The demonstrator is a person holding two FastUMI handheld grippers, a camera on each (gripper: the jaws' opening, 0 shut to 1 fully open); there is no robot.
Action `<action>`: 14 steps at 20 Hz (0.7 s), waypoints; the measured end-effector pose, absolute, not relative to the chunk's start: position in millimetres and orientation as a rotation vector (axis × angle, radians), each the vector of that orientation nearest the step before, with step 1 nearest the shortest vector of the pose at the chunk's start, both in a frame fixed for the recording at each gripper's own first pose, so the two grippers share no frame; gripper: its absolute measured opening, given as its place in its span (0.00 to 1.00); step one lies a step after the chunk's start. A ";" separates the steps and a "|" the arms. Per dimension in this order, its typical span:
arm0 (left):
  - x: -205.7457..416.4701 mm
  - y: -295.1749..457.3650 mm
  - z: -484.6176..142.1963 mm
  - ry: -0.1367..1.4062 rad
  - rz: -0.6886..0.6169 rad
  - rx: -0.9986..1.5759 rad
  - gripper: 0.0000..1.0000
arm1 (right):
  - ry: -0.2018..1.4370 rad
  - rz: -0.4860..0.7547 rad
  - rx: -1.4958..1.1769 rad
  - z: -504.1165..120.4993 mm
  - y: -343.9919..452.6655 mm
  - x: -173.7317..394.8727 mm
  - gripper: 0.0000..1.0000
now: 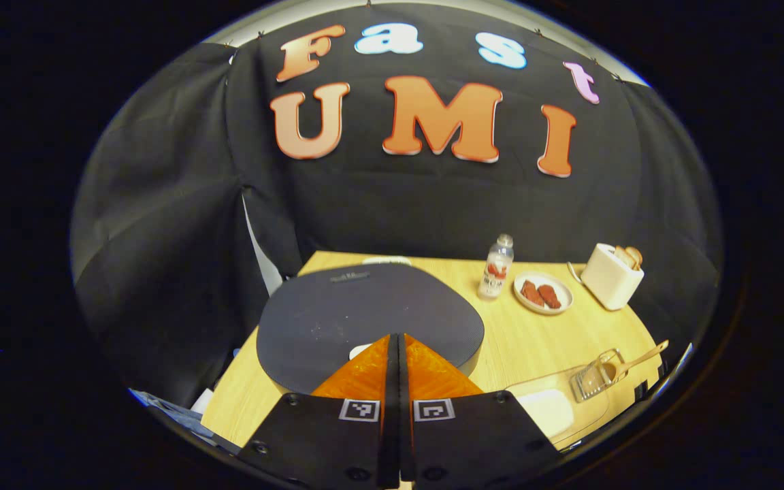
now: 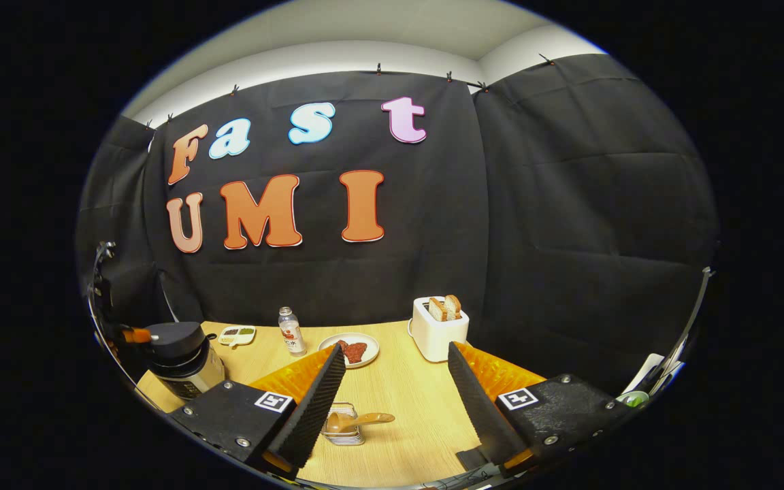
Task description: Close the left gripper, press the button to open the rice cooker; take a wooden spoon from the chopstick holder with the right hand, scoop a spoonful of rice and pour it into the rice cooker, then put the wooden spoon back into the chopstick holder.
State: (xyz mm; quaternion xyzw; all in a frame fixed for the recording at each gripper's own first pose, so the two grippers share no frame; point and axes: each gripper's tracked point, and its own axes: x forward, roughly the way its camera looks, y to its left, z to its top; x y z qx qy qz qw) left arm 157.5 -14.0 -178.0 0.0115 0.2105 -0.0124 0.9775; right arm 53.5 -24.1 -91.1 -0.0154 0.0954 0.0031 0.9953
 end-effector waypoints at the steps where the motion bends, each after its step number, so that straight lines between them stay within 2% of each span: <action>1: 155.0 -9.7 -150.9 0.366 -0.010 0.025 0.05 | 0.195 0.006 -0.028 -94.5 -24.6 54.4 0.94; 2: 155.4 -5.2 -124.8 0.311 -0.002 0.031 0.00 | 0.197 0.007 -0.023 -97.5 -24.8 55.8 0.94; 3: 150.4 -5.1 -105.6 0.270 0.004 0.024 0.05 | 0.197 0.011 -0.016 -99.8 -24.0 57.4 0.94; 7: 127.2 2.8 -39.7 0.139 0.037 -0.001 0.04 | 0.177 0.025 0.000 -113.3 -21.6 65.0 0.94; 11: 103.2 15.0 0.1 0.066 0.090 0.018 0.00 | 0.175 0.037 0.022 -141.1 -20.3 75.7 0.94; 12: 98.0 18.6 6.8 0.059 0.104 0.020 0.04 | 0.190 0.041 0.028 -152.1 -19.4 77.3 0.94; 14: 87.2 26.4 15.6 0.046 0.134 0.018 0.05 | 0.216 0.047 0.035 -172.4 -18.8 80.7 0.94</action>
